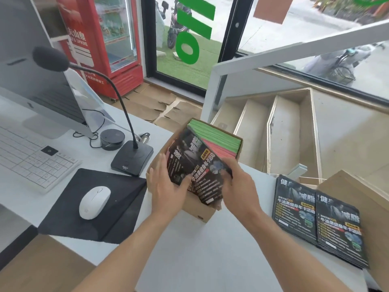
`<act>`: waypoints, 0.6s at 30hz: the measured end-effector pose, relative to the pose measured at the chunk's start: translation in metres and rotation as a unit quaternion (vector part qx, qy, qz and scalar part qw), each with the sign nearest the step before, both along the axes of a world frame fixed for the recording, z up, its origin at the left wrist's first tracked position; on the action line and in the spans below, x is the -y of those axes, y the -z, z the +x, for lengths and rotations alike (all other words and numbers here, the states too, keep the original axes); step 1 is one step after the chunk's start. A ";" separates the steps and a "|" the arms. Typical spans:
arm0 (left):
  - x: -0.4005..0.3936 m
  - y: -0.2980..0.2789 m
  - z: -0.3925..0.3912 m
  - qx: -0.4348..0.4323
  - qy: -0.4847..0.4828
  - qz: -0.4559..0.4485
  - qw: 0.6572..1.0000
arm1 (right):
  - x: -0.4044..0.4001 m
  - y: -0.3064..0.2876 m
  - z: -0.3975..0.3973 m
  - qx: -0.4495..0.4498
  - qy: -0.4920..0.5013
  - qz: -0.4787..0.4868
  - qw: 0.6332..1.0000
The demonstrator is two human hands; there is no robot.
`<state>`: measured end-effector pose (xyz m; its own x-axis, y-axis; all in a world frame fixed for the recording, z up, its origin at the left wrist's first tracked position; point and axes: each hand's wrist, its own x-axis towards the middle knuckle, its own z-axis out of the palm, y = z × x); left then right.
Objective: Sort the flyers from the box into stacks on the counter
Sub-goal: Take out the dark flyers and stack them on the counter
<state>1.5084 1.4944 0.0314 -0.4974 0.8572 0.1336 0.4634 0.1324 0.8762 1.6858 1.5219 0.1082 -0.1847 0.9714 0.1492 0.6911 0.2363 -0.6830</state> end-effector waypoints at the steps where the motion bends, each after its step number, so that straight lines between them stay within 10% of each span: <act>1: 0.001 -0.008 0.002 0.080 -0.004 0.014 0.997 | 0.004 -0.008 0.013 -0.073 0.008 -0.016 0.997; 7: 0.008 -0.072 0.077 0.401 0.141 -0.007 0.905 | 0.052 -0.015 0.089 -0.344 0.083 -0.145 0.924; 18: 0.031 -0.027 0.209 0.192 0.246 0.040 0.949 | 0.082 0.028 0.160 -0.228 0.206 0.025 0.951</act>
